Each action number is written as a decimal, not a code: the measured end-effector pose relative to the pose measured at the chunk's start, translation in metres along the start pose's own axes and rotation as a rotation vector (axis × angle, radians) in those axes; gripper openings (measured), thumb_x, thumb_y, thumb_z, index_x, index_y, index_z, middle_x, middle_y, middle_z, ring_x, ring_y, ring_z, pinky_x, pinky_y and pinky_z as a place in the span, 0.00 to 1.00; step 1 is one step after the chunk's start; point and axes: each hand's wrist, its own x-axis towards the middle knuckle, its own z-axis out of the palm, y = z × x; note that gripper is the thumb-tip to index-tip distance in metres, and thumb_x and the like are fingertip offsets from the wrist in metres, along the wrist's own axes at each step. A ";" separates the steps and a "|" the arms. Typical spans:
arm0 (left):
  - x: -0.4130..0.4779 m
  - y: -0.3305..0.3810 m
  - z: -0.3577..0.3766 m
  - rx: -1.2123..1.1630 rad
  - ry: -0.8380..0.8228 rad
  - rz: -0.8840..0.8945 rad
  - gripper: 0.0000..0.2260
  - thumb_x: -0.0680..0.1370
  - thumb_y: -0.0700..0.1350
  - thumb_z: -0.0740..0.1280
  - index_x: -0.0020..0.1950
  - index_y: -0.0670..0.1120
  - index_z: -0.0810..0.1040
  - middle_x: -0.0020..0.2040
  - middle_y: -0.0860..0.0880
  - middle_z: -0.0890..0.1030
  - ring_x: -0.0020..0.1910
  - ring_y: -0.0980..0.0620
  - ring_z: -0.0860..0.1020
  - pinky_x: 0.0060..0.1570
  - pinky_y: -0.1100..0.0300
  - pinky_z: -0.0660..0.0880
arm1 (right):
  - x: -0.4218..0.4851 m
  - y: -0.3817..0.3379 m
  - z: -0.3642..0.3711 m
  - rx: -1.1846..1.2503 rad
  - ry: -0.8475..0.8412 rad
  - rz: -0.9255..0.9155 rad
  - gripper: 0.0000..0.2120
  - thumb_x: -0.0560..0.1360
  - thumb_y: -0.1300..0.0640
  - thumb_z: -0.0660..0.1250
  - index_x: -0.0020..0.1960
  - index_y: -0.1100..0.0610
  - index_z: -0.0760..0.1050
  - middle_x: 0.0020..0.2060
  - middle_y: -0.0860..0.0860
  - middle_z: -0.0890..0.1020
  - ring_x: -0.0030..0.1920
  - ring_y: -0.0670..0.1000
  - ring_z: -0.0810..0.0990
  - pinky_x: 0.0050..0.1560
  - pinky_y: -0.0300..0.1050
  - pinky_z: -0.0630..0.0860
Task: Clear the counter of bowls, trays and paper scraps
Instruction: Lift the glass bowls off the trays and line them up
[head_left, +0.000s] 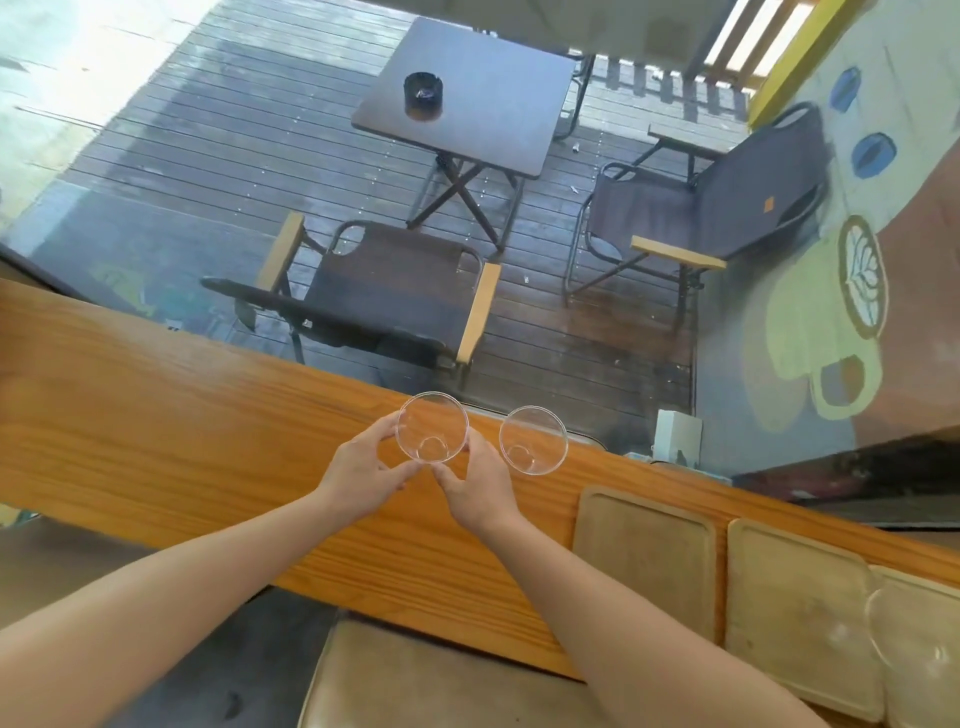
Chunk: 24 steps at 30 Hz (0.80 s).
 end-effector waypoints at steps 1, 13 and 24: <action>0.003 -0.001 0.000 -0.004 0.001 -0.003 0.32 0.74 0.49 0.75 0.75 0.54 0.67 0.63 0.59 0.73 0.35 0.57 0.84 0.26 0.69 0.75 | 0.002 -0.001 0.002 0.002 0.008 0.007 0.23 0.76 0.51 0.70 0.69 0.51 0.70 0.62 0.48 0.77 0.63 0.48 0.75 0.63 0.47 0.74; 0.022 -0.013 0.014 -0.068 0.009 -0.058 0.32 0.75 0.49 0.74 0.77 0.56 0.65 0.55 0.63 0.74 0.37 0.57 0.84 0.28 0.66 0.78 | 0.016 0.005 0.019 0.012 0.060 0.043 0.20 0.77 0.52 0.70 0.67 0.51 0.71 0.61 0.47 0.78 0.62 0.48 0.75 0.60 0.41 0.72; 0.021 -0.013 0.015 -0.006 0.029 -0.100 0.35 0.75 0.48 0.75 0.79 0.52 0.62 0.74 0.50 0.71 0.36 0.57 0.84 0.35 0.64 0.79 | 0.014 0.009 0.020 -0.026 0.063 0.053 0.23 0.78 0.52 0.68 0.71 0.53 0.68 0.64 0.49 0.76 0.65 0.50 0.73 0.58 0.39 0.67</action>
